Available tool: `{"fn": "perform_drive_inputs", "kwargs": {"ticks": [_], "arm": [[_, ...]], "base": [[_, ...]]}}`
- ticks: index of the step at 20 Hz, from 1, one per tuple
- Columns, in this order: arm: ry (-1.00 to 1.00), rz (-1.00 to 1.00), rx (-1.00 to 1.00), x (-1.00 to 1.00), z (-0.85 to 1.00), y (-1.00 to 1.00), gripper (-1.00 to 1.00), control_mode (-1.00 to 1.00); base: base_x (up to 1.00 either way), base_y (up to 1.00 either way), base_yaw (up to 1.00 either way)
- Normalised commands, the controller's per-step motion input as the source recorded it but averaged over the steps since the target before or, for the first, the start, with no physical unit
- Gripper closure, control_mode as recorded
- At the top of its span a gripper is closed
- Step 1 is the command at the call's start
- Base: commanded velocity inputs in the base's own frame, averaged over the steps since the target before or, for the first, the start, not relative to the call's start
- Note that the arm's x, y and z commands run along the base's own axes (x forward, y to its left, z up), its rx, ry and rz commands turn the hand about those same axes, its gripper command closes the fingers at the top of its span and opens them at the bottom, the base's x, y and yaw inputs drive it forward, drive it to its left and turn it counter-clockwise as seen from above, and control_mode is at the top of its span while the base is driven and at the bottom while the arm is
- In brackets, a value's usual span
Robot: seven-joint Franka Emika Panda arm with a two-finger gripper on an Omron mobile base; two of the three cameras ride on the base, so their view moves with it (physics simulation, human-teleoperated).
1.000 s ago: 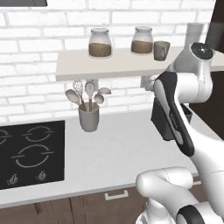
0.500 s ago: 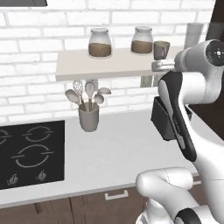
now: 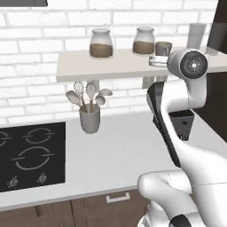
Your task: Gather all objects into one cabinet and sort the glasses and bowls to opposite sides.
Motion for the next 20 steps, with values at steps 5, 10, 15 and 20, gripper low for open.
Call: {"fn": "perform_drive_inputs", "kwargs": {"ticks": [5,10,15,20], "arm": [[0.04,0.00,0.03,0.29,0.05,-0.13,-1.00,-1.00],[0.31,0.00,0.11,0.41,0.33,-0.17,-1.00,-1.00],[0.01,0.00,0.00,0.02,0.00,0.00,-1.00,-1.00],[-0.05,0.04,0.00,0.26,-0.01,-0.18,-1.00,-1.00]], "base": [[0.00,0.00,0.00],[0.00,0.00,0.00],[0.00,0.00,0.00],[0.00,0.00,0.00]]}}
